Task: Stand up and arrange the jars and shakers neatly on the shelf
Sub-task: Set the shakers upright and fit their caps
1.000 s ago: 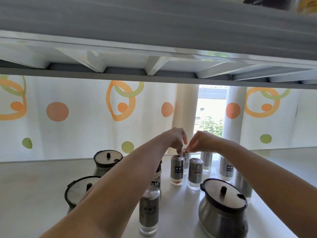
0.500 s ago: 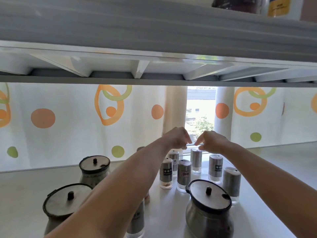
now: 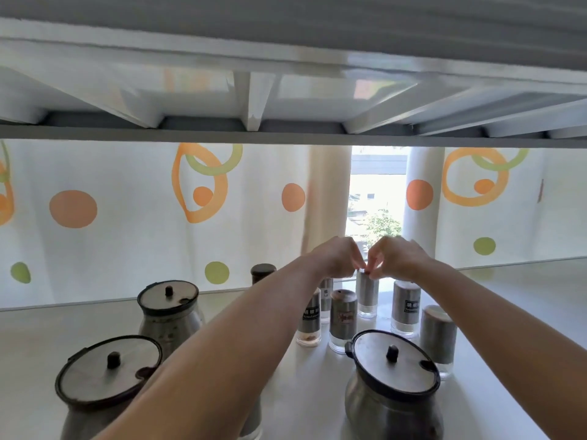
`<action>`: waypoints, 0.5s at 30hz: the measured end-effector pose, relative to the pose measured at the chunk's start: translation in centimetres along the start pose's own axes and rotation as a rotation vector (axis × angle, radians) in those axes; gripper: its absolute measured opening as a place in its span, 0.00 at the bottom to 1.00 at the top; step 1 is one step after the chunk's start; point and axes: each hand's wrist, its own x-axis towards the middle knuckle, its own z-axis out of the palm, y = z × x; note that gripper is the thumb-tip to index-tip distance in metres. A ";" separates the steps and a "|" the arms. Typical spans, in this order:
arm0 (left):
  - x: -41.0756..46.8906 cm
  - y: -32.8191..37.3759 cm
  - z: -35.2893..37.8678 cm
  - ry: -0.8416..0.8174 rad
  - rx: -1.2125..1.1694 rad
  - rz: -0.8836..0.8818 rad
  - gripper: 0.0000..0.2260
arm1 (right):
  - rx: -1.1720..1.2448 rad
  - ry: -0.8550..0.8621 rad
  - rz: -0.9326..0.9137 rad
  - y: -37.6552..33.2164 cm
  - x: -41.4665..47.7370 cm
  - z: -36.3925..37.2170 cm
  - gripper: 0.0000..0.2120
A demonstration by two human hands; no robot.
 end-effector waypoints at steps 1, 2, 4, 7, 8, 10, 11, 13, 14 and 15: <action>0.0 0.1 0.0 -0.002 0.002 0.001 0.15 | -0.019 0.007 0.000 0.0 0.0 -0.1 0.06; 0.0 0.2 0.1 -0.005 0.007 0.004 0.15 | -0.029 0.012 0.001 0.0 0.0 -0.1 0.08; 0.0 0.5 0.0 -0.014 0.034 0.014 0.14 | -0.031 0.026 0.001 -0.1 -0.1 -0.1 0.10; 0.0 1.0 -0.1 -0.017 0.067 0.014 0.14 | -0.045 0.058 -0.003 -0.1 -0.1 0.2 0.13; 0.0 1.0 -0.1 -0.020 0.070 0.010 0.15 | -0.051 0.064 -0.005 0.0 -0.1 0.2 0.13; -0.1 1.0 0.0 -0.033 0.078 -0.004 0.17 | -0.052 0.066 -0.009 0.2 -0.1 0.4 0.14; -0.1 1.0 0.0 -0.038 0.090 -0.011 0.17 | -0.045 0.060 -0.019 0.3 -0.2 0.5 0.13; 0.0 0.9 0.0 -0.047 0.114 -0.026 0.18 | -0.032 0.017 -0.052 0.3 -0.2 0.4 0.10; 0.0 1.0 0.0 -0.053 0.123 -0.033 0.17 | -0.025 -0.008 -0.063 0.4 -0.1 0.3 0.09; -0.1 1.1 0.0 -0.058 0.131 -0.041 0.17 | -0.018 -0.021 -0.066 0.5 -0.1 0.3 0.08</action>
